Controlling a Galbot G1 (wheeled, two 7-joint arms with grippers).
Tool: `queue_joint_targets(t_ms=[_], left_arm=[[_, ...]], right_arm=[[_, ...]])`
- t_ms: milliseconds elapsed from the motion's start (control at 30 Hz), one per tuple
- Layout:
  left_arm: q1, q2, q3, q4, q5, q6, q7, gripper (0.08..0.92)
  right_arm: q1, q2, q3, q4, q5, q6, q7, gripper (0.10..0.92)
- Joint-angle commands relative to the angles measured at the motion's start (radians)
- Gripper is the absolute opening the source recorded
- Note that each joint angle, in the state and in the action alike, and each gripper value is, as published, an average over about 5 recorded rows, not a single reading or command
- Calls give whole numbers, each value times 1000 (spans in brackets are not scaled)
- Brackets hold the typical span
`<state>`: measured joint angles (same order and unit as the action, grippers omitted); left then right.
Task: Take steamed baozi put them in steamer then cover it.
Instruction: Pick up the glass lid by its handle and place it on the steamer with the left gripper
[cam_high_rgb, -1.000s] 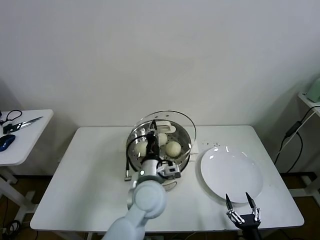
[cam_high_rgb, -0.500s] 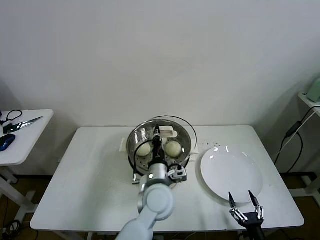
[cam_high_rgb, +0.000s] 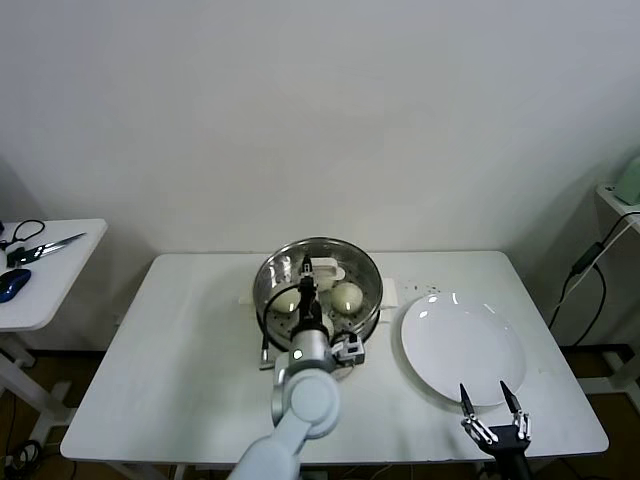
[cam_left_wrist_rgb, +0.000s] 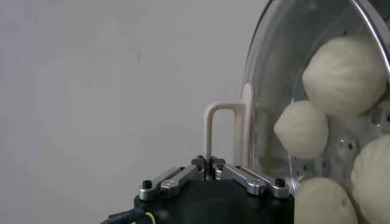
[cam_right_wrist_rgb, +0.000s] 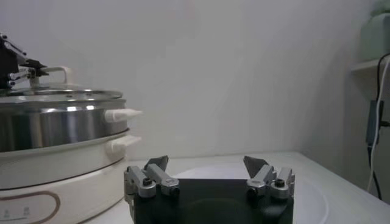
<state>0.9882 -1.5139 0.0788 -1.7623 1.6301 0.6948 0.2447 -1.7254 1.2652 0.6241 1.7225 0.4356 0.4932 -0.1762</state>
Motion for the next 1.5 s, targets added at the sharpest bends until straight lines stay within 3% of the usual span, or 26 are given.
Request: queue_joint_targets(t_ms=[33,1000,1200,1500], left_arm=[[4,-8,5,10,13,-1,0,140],[1,-10,-10,44,-34,0,-45,147],[10,0,-5,16,-42,-8,-30,284],[63,79,11,-169,-139,9,64,544]], right_arm=[[-4,4,2,6,0,4,-1,823],[-12,20,6,13,-20,12,-3,823],[-11,15,10,17,-13,-13,1,823],[-10,8,-2,32,-5,-66,65,823]])
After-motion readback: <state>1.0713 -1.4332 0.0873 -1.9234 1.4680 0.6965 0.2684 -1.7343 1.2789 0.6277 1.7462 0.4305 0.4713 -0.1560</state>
